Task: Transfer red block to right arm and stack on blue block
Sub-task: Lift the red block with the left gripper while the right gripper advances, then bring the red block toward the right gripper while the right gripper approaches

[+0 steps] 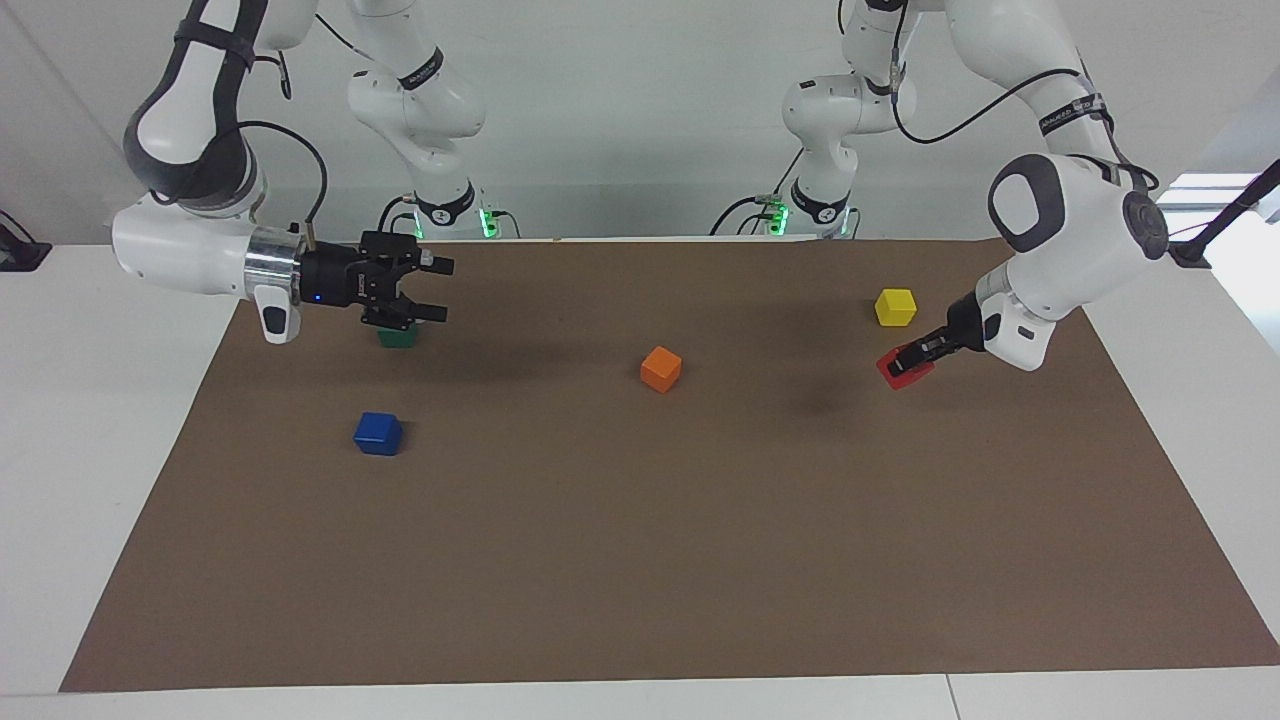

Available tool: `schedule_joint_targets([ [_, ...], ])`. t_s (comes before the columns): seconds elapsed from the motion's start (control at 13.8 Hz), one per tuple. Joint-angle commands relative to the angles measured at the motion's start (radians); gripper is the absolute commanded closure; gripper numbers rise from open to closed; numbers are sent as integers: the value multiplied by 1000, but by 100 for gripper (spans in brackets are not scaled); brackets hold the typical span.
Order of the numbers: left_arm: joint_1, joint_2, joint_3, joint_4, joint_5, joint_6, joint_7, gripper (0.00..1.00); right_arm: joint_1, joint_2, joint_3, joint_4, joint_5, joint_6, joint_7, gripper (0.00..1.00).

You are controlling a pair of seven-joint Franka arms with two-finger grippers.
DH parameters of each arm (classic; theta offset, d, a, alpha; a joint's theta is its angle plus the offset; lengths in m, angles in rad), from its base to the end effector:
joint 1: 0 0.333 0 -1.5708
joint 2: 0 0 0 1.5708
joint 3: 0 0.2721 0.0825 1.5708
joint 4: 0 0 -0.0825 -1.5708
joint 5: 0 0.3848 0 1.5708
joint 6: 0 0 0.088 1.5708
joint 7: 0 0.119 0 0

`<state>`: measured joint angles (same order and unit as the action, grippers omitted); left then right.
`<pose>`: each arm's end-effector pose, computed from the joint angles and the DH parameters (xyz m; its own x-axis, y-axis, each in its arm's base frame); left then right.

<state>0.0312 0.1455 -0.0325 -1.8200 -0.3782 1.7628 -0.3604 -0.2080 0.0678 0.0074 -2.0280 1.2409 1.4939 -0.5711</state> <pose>0.5729 -0.0372 0.3909 0.8621 0.3913 -0.3220 0.4756 -0.8441 0.2476 0.5359 0.0121 0.4029 0.9993 0.0379 0.0041 0.0131 -0.2402 -0.9706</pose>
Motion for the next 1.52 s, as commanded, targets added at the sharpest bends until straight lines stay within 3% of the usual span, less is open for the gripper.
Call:
schedule_joint_targets([
  [0.0,-5,-33,6,-2,-117,-116,-193,100,-19,62,9,-31,118,-82,-113,0],
  [0.22,-2,-108,6,-8,-284,-196,-316,100,-16,176,11,-32,183,-178,-259,0],
  [0.36,-23,-132,-9,-12,-304,-243,-437,100,1,223,13,-35,266,-254,-288,0],
  [0.72,-60,-179,-14,-68,-457,-208,-691,100,85,285,13,-61,409,-354,-315,0],
  [0.87,-105,-222,-15,-164,-561,-104,-750,100,130,287,14,-92,463,-362,-348,0],
  [1.08,-268,-259,-15,-274,-675,201,-863,100,174,276,14,-130,502,-379,-363,0],
  [1.44,-332,-271,-15,-300,-809,288,-881,100,226,259,19,-189,540,-379,-362,0],
])
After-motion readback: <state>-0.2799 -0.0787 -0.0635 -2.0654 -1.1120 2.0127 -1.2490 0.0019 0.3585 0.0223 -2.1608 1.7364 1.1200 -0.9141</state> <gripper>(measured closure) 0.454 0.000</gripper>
